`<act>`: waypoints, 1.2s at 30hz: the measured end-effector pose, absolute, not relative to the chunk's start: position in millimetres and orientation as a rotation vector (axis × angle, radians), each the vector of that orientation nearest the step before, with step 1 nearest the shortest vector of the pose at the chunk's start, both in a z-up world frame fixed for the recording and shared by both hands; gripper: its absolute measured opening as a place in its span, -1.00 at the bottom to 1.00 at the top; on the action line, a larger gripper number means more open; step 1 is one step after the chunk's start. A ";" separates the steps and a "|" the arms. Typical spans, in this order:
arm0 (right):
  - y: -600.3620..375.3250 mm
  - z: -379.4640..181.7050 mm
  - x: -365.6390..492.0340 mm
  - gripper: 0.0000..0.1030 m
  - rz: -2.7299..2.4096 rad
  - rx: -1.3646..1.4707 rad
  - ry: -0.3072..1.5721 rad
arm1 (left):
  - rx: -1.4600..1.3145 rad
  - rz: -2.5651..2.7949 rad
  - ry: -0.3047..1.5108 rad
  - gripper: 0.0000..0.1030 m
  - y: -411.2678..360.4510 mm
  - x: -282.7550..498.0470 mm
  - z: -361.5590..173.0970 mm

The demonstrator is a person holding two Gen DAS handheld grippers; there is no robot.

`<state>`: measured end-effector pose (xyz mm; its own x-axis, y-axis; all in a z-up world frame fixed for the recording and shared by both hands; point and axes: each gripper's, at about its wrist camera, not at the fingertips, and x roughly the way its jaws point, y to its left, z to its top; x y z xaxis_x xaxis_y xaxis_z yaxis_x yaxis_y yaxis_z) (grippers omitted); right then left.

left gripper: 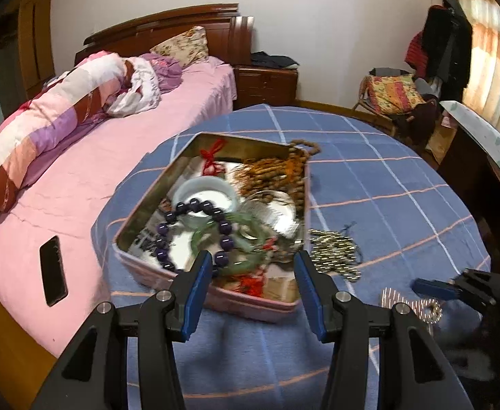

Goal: Organize jewelry
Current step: 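Grasp the pearl necklace from the table with the right tool, then grasp the silver bead chain with the left tool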

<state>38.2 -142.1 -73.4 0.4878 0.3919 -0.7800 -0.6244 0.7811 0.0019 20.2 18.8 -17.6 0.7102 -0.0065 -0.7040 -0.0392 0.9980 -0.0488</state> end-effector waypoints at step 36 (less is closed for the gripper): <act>-212.6 -66.1 84.8 -0.67 0.392 -0.131 0.847 | 0.007 -0.290 0.933 -0.90 -97.0 77.3 -76.7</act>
